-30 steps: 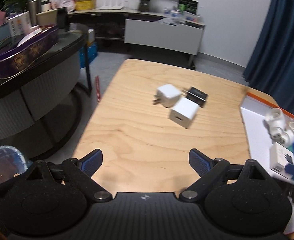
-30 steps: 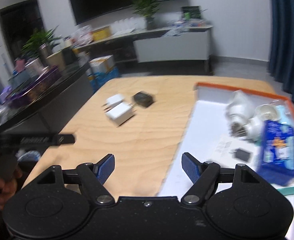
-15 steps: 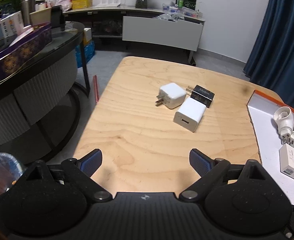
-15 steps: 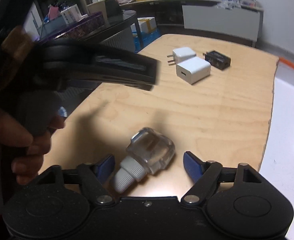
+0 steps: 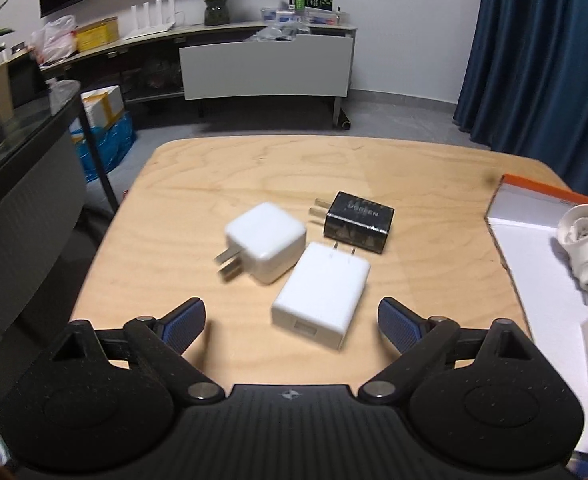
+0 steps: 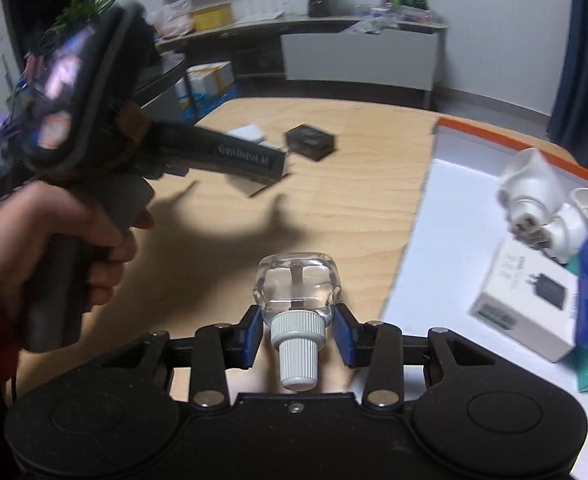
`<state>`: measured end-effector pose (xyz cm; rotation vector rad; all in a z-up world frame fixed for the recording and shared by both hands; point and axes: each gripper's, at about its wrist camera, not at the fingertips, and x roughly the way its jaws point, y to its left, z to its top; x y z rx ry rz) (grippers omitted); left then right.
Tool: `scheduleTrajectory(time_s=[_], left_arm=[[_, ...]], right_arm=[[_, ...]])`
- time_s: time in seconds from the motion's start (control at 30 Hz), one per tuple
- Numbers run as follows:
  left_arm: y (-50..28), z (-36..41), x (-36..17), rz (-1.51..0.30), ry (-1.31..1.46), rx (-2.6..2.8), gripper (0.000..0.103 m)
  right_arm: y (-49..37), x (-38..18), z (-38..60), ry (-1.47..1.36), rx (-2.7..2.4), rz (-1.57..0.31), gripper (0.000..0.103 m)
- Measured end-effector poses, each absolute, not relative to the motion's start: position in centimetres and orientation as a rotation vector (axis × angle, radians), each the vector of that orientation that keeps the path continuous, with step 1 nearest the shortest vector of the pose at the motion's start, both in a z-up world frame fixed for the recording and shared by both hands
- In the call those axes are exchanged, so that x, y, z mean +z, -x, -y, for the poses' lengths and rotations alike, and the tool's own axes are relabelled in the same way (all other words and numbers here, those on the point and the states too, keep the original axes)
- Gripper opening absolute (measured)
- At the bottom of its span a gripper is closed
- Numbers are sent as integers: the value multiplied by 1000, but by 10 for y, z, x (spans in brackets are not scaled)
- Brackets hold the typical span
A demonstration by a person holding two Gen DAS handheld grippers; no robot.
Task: Organize rigid objects
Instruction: 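Grasp the white charger cube with the left tool while the right tool grasps the clear glass bottle, then carry the charger cube and glass bottle with both tools over the white box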
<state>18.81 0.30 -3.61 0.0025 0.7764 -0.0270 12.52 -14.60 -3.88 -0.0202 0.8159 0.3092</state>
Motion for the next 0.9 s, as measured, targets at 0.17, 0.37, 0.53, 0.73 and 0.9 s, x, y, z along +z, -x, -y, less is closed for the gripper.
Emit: scheduleTrajectory(time_s=[0.17,0.37,0.53,0.73,0.9], left_arm=[[-200,3,-44,-747,-31,-43,76],[-183,8,-35,-748,-19,-101,41],[-157,8,-26,-750,15,-93,41],[-116,9,-3,-727,57,-90,41],[-85,14,12,-715,81,-92,41]], right_arm=[[-127,-36,158,-12,281,-798,47],[-125,-30,169,-30,256,-773,47],[-118,-21,175,-40,239,-747,47],[-101,-6,183,-61,235,-703,47],[-81,6,189,-64,232,-673,47]])
